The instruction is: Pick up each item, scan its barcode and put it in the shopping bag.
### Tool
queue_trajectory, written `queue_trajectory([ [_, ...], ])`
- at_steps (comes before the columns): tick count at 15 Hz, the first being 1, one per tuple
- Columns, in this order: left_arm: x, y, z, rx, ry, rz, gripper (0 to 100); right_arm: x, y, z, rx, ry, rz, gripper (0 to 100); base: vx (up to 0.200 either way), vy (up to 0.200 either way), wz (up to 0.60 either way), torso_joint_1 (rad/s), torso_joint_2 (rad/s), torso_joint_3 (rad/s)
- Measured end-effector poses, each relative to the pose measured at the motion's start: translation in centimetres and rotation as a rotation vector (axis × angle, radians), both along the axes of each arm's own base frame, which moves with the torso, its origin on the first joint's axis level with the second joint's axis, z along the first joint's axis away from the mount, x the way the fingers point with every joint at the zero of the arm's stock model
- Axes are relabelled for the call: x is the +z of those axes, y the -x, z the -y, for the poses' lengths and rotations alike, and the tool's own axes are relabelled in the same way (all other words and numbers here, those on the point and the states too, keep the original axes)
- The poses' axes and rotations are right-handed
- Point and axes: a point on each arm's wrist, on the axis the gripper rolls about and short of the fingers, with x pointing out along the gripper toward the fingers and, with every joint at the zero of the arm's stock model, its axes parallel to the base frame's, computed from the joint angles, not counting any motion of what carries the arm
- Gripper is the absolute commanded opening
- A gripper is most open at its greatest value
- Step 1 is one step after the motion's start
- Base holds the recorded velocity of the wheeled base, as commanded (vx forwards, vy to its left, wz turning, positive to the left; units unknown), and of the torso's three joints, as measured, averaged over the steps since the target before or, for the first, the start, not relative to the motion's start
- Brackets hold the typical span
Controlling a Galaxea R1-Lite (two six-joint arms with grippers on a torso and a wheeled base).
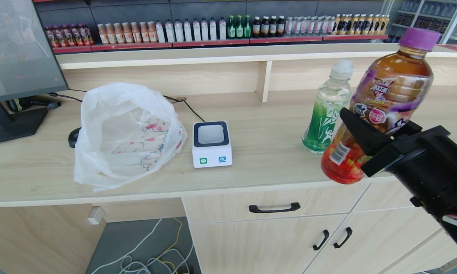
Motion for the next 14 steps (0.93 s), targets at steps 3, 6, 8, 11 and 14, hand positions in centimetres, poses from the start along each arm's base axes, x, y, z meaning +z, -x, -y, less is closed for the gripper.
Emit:
queue_trajectory([
  [3, 0.0, 0.0, 0.0, -0.001, 0.001, 0.0, 100, 0.2, 0.0, -0.1, 0.009, -0.01, 0.005, 0, 0.0, 0.2, 0.0, 0.015, 0.0, -0.001],
  [6, 0.0, 0.0, 0.0, 0.0, 0.001, 0.0, 100, 0.8, -0.2, -0.1, 0.004, -0.022, 0.024, 0, 0.0, 0.2, 0.0, 0.002, 0.01, 0.002],
  [8, 0.0, 0.0, 0.0, -0.001, 0.001, 0.0, 100, 0.9, -0.2, -0.1, -0.003, -0.03, 0.028, 0, 0.0, 0.2, 0.0, 0.005, 0.0, 0.0],
  [11, 0.0, 0.0, 0.0, -0.001, 0.001, 0.0, 100, 0.5, 0.0, 0.1, -0.029, -0.033, 0.017, 0, 0.0, 0.2, 0.0, 0.002, 0.0, 0.005],
  [14, 0.0, 0.0, 0.0, -0.001, -0.001, 0.0, 100, 0.5, 0.0, 0.1, -0.032, -0.034, 0.019, 0, 0.0, 0.067, 0.0, 0.002, 0.0, 0.001],
])
